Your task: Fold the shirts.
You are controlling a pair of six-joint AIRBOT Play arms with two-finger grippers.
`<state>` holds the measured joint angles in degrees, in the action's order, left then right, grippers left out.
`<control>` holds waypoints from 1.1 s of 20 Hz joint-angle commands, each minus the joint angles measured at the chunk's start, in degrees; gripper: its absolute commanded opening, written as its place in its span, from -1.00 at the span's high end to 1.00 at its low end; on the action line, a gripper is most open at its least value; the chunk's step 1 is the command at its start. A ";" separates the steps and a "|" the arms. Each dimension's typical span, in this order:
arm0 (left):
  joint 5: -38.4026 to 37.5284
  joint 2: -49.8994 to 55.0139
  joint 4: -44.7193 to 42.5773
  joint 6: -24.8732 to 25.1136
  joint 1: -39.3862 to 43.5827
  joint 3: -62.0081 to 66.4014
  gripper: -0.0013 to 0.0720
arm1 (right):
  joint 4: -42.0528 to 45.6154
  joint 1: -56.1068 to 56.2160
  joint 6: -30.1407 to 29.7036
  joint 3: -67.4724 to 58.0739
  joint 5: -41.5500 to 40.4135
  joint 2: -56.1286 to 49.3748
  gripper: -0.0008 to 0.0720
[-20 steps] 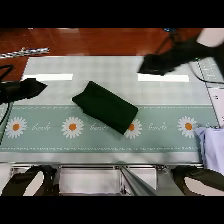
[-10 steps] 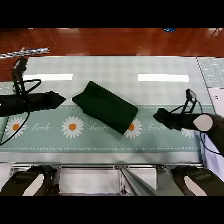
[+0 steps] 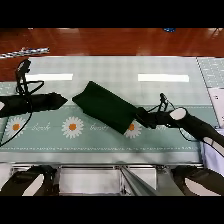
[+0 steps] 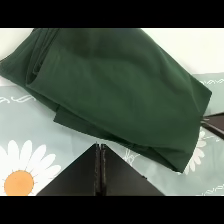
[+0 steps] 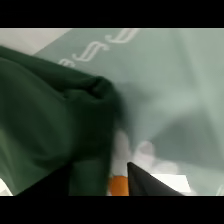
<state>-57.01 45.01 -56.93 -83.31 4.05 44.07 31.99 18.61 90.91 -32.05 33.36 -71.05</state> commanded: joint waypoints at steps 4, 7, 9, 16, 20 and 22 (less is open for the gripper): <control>0.02 0.07 -0.02 0.07 0.02 -0.02 0.91 | -6.43 4.57 -6.80 -12.39 3.87 -14.47 -0.05; 0.04 0.09 -0.02 0.07 0.02 -0.02 0.91 | -8.68 5.53 -15.02 -20.20 6.19 -16.28 0.92; 0.04 0.15 -0.04 0.07 0.02 -0.02 0.91 | -7.04 5.49 -15.13 -26.91 8.46 -16.28 0.92; 0.72 2.67 0.00 0.04 0.02 -0.04 0.91 | 16.52 4.17 -0.96 -57.75 21.97 -16.28 0.92; 0.72 2.78 0.00 0.04 0.02 -0.04 0.91 | 23.65 -3.08 2.89 -70.79 33.86 -16.11 0.92; 0.94 2.78 0.26 0.07 0.02 -0.04 0.91 | 24.11 -8.48 3.82 -75.08 38.42 -15.74 0.92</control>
<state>-56.31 47.66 -56.93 -83.24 4.05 44.03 51.72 15.84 91.66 -99.39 63.24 -87.13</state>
